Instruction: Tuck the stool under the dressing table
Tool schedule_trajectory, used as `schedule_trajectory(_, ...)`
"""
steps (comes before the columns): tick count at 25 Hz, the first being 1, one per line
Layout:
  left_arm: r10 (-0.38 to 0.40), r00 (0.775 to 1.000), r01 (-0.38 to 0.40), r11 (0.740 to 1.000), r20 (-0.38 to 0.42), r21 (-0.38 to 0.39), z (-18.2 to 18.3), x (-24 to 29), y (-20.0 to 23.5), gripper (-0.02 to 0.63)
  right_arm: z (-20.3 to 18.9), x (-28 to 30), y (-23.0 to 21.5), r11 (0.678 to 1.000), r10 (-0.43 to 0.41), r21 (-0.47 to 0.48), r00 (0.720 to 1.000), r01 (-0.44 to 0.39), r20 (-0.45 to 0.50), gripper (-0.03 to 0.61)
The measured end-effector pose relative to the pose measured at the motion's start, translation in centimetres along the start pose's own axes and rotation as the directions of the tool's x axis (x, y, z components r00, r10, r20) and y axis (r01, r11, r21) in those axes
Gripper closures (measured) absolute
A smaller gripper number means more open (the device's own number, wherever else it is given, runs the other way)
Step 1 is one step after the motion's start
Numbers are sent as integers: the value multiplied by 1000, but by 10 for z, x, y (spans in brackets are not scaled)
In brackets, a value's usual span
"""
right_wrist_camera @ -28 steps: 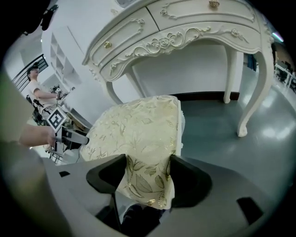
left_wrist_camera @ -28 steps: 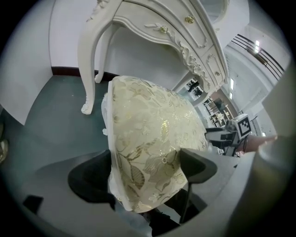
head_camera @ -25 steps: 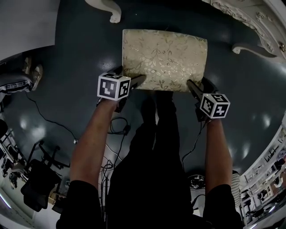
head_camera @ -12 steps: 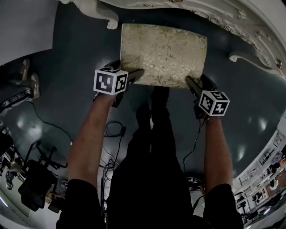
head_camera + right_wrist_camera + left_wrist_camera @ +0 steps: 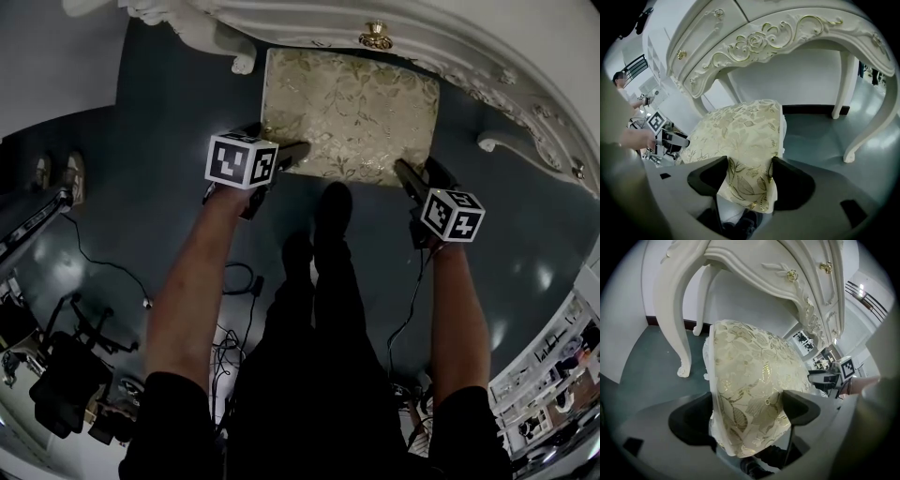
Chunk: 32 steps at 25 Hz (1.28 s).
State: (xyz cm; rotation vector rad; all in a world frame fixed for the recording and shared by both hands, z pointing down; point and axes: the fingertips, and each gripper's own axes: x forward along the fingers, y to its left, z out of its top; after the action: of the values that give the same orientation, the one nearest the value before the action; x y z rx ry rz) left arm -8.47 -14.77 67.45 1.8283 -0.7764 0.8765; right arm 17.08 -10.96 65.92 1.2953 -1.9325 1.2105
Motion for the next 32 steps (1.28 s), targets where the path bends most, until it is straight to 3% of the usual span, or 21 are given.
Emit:
schedule_trajectory(6, -15, 999, 16, 1000, 34, -14, 37, 12, 5, 147, 35, 9, -14, 1000, 8, 8, 1000, -8, 26, 255)
schedule_trajectory(12, -17, 1000, 17, 1000, -2, 12, 59, 12, 2, 147, 47, 5, -18, 999, 17, 32, 1000, -18, 5, 255)
schedule_trajectory(17, -17, 999, 19, 999, -40, 46, 57, 11, 4, 147, 37, 5, -14, 999, 12, 35, 1000, -12, -1, 255)
schedule_trajectory(29, -4, 999, 4, 1000, 36, -13, 63, 18, -4, 144, 65, 12, -31, 998, -1, -61, 1000, 0, -17, 255)
schedule_trajectory(32, 18, 999, -18, 1000, 33, 25, 74, 21, -2, 144, 66, 14, -35, 999, -13, -46, 1000, 13, -4, 255)
